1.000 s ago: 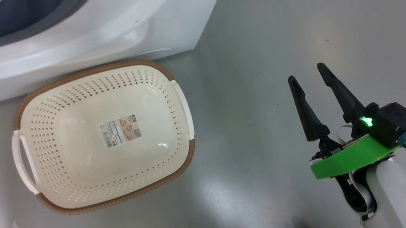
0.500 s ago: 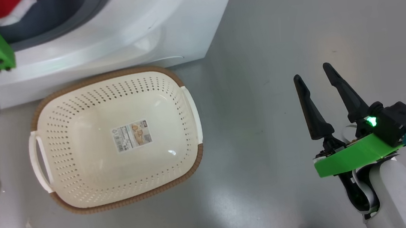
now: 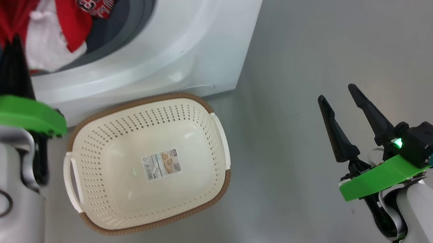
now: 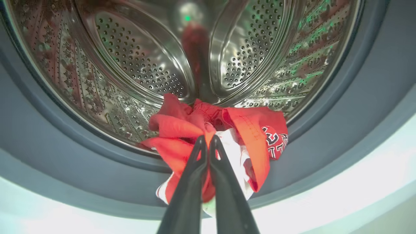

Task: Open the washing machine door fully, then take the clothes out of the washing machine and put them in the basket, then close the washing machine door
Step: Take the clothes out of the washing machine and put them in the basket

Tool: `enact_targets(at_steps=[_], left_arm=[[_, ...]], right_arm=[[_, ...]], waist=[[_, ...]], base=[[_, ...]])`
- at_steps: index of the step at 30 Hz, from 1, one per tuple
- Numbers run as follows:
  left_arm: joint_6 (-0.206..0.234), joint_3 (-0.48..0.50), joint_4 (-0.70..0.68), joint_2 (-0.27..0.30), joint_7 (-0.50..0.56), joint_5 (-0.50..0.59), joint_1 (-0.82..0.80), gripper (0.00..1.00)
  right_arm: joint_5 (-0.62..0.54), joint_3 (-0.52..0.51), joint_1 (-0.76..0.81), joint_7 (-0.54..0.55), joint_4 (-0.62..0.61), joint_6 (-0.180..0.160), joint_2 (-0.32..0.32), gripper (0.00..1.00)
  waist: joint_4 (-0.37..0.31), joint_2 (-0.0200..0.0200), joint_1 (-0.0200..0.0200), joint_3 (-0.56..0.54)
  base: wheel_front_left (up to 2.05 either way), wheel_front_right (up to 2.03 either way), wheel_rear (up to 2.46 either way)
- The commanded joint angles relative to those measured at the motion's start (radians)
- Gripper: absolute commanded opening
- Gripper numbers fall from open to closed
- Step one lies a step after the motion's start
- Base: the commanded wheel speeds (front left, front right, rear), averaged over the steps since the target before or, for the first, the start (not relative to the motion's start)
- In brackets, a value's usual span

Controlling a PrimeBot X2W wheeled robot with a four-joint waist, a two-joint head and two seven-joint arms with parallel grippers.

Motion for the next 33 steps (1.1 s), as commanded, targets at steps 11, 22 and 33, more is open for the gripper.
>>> enact_targets(at_steps=[11, 22, 33], left_arm=[[0.010, 0.032, -0.229, -0.006, -0.020, -0.004, 0.241, 0.00], [0.039, 0.014, -0.438, -0.030, -0.020, 0.004, 0.418, 0.00], [0.083, 0.000, -0.659, -0.018, 0.021, 0.015, 0.571, 0.00]], right_arm=[[-0.019, 0.008, 0.071, -0.006, -0.010, 0.005, -0.003, 1.00], [-0.034, -0.007, 0.100, -0.006, -0.015, 0.005, -0.003, 1.00], [-0.037, -0.017, 0.114, -0.006, -0.021, 0.005, -0.003, 1.00]], waist=[[0.028, 0.0000, 0.0000, -0.152], [0.037, 0.0000, 0.0000, -0.211], [0.044, 0.0000, 0.0000, -0.253]], base=[[0.00, 0.00, 0.00], [0.00, 0.00, 0.00], [0.00, 0.00, 0.00]])
